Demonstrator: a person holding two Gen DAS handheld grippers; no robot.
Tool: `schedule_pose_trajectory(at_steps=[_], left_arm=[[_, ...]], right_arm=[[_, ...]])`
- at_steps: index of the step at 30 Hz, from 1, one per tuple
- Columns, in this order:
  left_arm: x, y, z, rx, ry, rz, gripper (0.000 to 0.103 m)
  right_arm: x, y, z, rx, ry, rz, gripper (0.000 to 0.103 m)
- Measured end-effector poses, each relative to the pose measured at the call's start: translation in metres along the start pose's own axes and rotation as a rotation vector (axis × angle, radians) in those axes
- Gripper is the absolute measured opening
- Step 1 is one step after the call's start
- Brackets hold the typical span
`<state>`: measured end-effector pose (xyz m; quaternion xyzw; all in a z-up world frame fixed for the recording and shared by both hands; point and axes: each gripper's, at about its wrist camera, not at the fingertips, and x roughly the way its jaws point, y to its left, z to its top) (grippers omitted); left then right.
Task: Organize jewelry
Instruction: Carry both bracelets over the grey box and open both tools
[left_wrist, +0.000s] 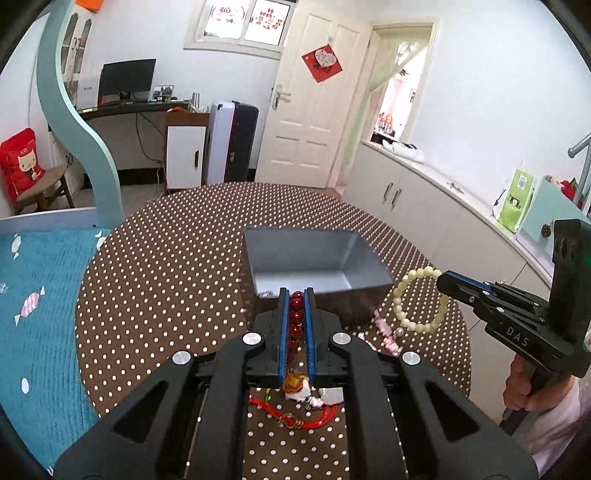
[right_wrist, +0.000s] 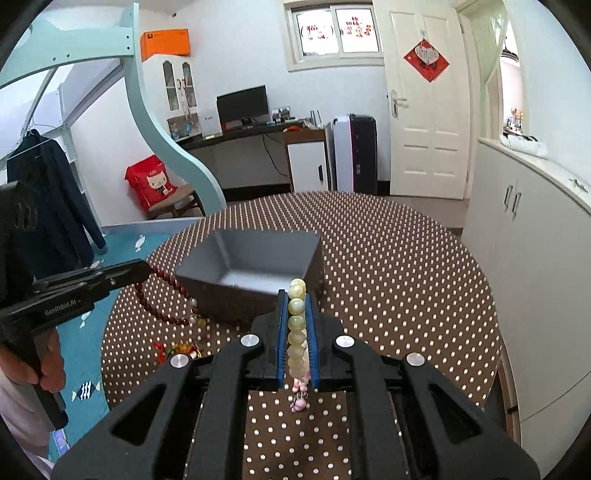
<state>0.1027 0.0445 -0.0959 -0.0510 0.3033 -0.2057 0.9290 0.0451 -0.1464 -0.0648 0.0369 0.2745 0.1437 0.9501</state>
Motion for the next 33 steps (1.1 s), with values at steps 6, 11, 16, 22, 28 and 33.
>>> schedule_pose_trajectory(at_steps=[6,11,16,22,28,33], left_arm=[[-0.009,-0.004,0.02,0.001,-0.052,-0.021,0.007],[-0.013,-0.006,0.043,-0.016,-0.091,-0.036,0.007],[-0.005,-0.006,0.06,-0.022,-0.109,-0.06,0.007],[0.026,-0.005,0.064,-0.049,-0.055,-0.087,0.007],[0.054,-0.008,0.059,-0.056,0.003,-0.093,0.007],[0.066,-0.015,0.053,-0.044,0.032,-0.075,0.008]], right_arm=[[-0.007,0.006,0.023,-0.034,-0.057,0.014,0.008],[-0.005,0.013,0.044,-0.067,-0.101,0.036,0.008],[0.011,0.016,0.053,-0.081,-0.098,0.055,0.008],[0.041,0.016,0.047,-0.07,-0.025,0.086,0.009],[0.06,0.017,0.045,-0.049,0.025,0.101,0.009],[0.063,0.012,0.047,-0.023,0.039,0.109,0.01]])
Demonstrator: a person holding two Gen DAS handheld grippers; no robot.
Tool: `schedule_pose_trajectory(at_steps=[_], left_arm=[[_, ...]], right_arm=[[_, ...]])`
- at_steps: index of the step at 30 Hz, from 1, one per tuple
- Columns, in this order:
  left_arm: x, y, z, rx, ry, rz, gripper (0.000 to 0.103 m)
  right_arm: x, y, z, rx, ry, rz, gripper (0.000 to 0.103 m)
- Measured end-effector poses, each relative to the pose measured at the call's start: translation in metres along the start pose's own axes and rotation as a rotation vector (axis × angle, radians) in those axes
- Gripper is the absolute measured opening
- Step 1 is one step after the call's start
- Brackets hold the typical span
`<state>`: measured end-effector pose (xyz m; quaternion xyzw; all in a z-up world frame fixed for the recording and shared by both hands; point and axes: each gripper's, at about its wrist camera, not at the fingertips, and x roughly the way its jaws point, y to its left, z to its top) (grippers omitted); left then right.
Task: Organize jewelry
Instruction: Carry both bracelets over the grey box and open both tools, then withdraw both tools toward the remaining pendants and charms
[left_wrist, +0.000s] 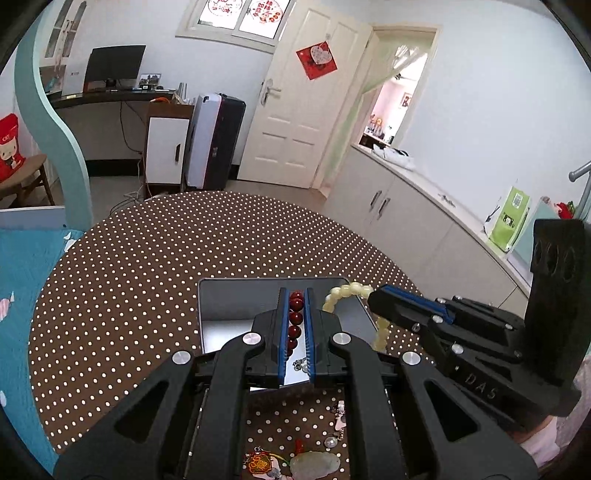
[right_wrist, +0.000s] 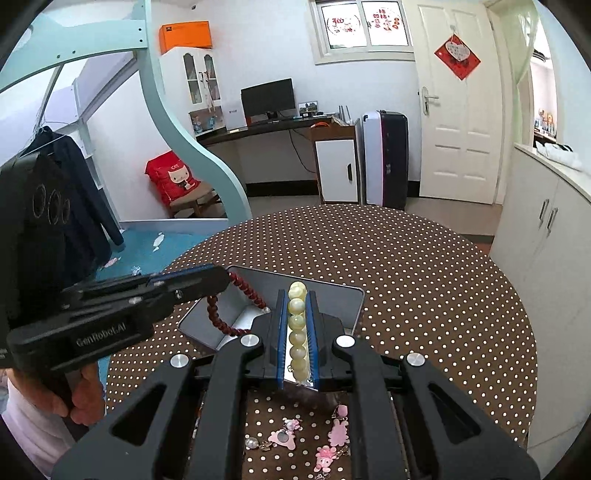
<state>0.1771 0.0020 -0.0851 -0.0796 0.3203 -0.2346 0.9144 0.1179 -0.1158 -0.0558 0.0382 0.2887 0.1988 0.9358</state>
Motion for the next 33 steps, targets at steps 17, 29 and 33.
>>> schedule_pose_trajectory(at_steps=[17,29,33], left_arm=[[-0.01,0.0,-0.015,0.015,0.017,0.057,0.037],[-0.029,-0.007,-0.028,0.034,0.004,0.085,0.068],[-0.038,-0.004,-0.039,0.041,0.008,0.118,0.082]], right_arm=[[-0.016,-0.01,-0.002,0.024,-0.014,-0.053,0.041],[-0.033,-0.005,-0.017,0.009,-0.026,-0.05,0.058],[-0.037,0.001,-0.026,-0.003,-0.019,-0.019,0.071]])
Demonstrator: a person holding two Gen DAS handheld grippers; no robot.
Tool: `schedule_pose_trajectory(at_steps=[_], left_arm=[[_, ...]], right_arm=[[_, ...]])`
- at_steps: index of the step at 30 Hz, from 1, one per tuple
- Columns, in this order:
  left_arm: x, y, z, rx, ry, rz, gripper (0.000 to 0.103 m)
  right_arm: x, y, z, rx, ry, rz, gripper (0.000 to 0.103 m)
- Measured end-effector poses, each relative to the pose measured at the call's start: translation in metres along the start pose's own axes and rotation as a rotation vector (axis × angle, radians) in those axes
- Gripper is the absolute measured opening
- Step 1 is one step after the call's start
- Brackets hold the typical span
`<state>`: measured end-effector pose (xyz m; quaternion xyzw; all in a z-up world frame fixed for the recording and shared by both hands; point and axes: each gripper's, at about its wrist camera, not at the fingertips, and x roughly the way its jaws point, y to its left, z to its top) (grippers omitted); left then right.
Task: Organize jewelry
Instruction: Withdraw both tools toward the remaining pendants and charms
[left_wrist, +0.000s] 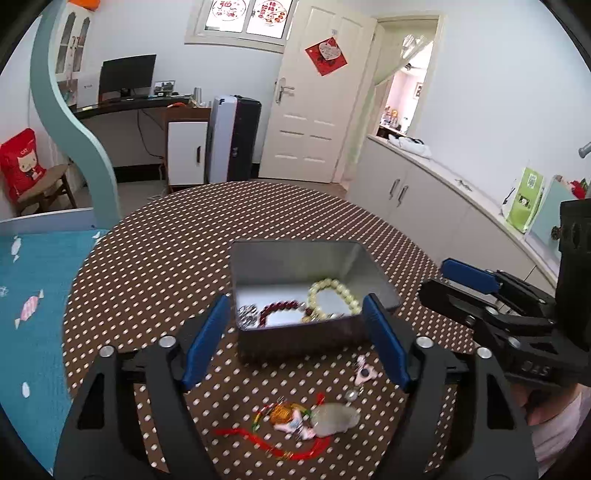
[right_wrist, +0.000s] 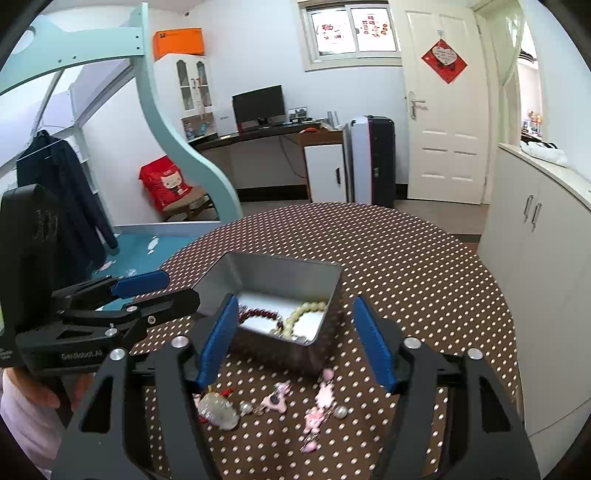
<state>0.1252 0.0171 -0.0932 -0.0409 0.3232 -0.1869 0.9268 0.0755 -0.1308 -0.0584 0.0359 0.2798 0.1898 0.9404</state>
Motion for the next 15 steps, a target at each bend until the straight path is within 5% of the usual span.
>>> schedule_pose_trajectory(at_steps=[4,15], left_arm=[[-0.011,0.008,-0.012,-0.005,0.007,0.037,0.09],[-0.026,0.043,-0.055,-0.063,0.106,0.134,0.095]], right_arm=[[0.0,0.009,-0.014,-0.029,0.023,0.041,0.079],[0.015,0.047,-0.056,-0.161,0.128,0.166,0.079]])
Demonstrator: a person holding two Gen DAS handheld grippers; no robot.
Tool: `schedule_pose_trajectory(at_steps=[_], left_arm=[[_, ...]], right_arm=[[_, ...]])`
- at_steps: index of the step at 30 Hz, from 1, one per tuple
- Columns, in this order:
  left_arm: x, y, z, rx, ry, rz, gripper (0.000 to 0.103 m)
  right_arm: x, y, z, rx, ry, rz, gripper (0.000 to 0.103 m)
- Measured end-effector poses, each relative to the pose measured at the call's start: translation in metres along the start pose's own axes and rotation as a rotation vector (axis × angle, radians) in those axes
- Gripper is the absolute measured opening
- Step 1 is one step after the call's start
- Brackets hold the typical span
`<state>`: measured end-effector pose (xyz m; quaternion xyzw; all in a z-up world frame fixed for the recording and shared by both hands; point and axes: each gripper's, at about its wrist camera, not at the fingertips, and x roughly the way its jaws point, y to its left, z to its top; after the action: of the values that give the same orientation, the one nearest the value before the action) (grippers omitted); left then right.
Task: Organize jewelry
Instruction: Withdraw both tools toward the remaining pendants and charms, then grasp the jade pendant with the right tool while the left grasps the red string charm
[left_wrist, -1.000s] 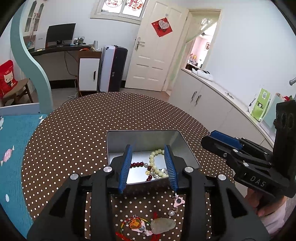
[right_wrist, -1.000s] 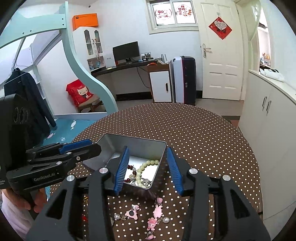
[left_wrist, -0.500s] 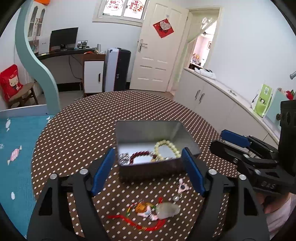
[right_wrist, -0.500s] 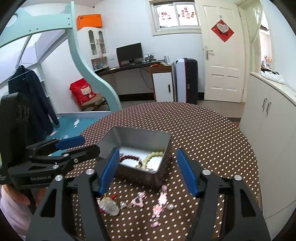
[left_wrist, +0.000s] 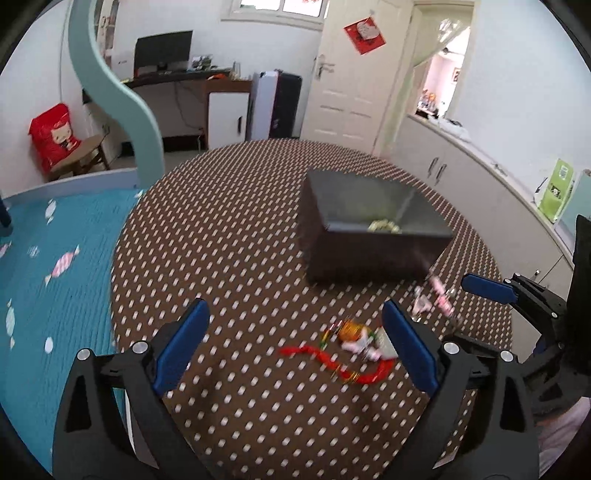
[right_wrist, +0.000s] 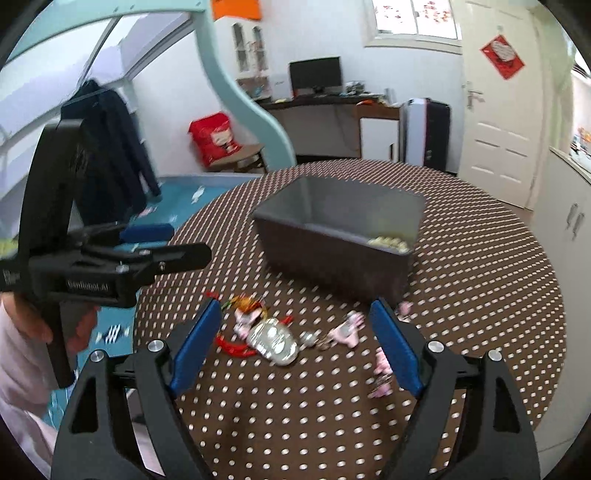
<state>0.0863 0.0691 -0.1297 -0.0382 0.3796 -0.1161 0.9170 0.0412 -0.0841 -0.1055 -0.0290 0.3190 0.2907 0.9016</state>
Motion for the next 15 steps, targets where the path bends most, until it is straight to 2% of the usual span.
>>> schedule_pose_trajectory(at_steps=[5,7,15], left_arm=[[-0.002,0.0,-0.014,-0.005,0.042,0.015,0.095],[-0.002,0.0,-0.019,0.002,0.055,0.026,0.095],[-0.005,0.001,-0.036,-0.043,0.081,0.019,0.095]], right_arm=[[0.012,0.014,-0.008,-0.08,0.032,0.04,0.079],[0.018,0.018,-0.011,-0.103,0.045,0.053,0.073],[0.039,0.019,-0.014,-0.133,0.112,0.061,0.039]])
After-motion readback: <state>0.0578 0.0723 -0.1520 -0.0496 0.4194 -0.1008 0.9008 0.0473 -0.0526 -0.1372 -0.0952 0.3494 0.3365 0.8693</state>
